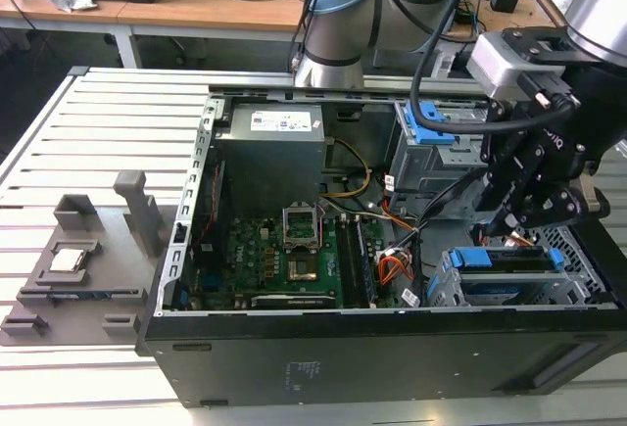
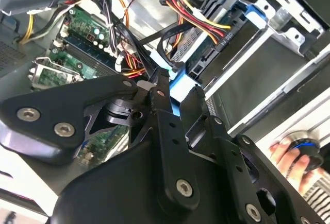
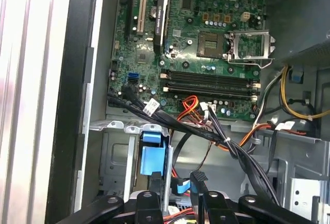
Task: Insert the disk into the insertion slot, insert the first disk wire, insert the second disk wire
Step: 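Insert the second disk wire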
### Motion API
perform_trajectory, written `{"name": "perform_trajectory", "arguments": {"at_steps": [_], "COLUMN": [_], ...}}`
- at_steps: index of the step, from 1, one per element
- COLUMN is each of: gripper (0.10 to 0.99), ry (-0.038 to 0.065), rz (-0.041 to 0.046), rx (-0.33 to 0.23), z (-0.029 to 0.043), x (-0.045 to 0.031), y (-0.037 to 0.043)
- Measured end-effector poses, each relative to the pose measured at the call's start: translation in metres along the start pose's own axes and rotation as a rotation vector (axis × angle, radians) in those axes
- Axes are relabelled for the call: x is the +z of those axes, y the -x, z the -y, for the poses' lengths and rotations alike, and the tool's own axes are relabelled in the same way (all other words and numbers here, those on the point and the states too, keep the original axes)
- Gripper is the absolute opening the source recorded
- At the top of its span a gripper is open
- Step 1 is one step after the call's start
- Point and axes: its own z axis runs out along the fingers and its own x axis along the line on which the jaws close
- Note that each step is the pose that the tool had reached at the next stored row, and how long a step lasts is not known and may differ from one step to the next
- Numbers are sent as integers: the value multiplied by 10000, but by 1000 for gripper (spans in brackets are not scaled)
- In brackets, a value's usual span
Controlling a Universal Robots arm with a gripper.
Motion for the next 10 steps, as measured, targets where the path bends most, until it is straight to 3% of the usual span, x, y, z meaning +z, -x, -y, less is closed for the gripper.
{"name": "perform_trajectory", "arguments": {"at_steps": [5, 7, 10], "gripper": [361, 361, 361], "ry": [6, 7, 24], "rz": [-39, -49, -197], "rx": [-89, -90, -99], "z": [8, 17, 20], "x": [97, 137, 174], "y": [29, 88, 99]}}
